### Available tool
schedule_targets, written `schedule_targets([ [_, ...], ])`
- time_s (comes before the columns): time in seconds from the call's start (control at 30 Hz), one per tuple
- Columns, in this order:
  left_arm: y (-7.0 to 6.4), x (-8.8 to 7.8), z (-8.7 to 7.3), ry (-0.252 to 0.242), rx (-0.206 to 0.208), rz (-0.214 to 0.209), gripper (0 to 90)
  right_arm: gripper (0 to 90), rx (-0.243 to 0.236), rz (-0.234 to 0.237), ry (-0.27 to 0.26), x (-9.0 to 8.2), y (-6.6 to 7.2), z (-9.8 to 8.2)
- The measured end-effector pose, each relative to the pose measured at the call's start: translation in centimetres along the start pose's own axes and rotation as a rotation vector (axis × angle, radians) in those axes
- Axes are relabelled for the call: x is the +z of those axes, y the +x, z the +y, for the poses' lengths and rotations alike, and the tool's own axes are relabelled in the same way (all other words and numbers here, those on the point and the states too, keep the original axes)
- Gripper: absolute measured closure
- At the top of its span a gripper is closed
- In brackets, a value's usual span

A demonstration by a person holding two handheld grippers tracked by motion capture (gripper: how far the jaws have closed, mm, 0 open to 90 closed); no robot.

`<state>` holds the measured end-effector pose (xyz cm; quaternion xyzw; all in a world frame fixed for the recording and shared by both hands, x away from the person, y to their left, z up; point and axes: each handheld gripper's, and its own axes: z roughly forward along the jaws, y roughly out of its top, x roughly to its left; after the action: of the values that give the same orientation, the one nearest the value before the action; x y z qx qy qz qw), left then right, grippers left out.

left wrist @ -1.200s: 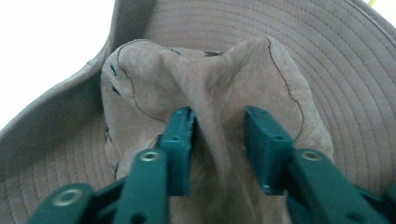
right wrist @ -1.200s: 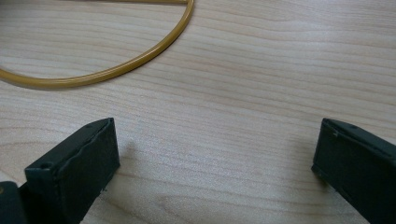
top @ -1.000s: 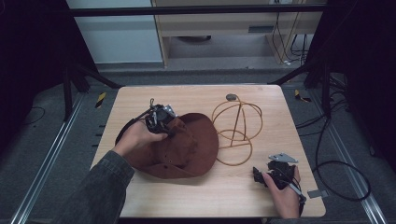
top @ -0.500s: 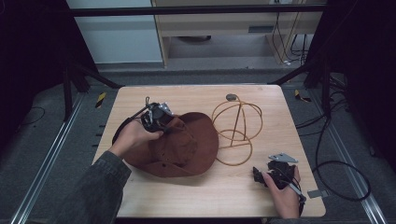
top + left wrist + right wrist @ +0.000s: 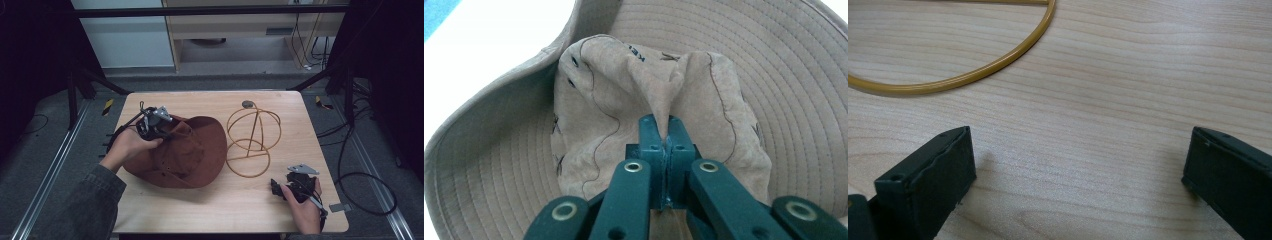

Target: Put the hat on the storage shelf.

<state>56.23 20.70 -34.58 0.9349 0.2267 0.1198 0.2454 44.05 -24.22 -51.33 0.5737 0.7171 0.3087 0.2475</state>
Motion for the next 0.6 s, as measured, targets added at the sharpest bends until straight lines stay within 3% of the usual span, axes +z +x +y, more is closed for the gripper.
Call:
schedule_targets([
  [0.23, -0.2, -2.3, -1.1, -0.066, -0.001, 0.002, 88.8, 0.4, 0.000, 0.000, 0.000, 0.0, 0.0, 0.0],
  [0.6, -1.1, -5.1, -1.9, -0.108, 0.017, 0.025, 88.8, 0.4, 0.002, -0.001, -0.001, 0.0, 0.0, 0.0],
])
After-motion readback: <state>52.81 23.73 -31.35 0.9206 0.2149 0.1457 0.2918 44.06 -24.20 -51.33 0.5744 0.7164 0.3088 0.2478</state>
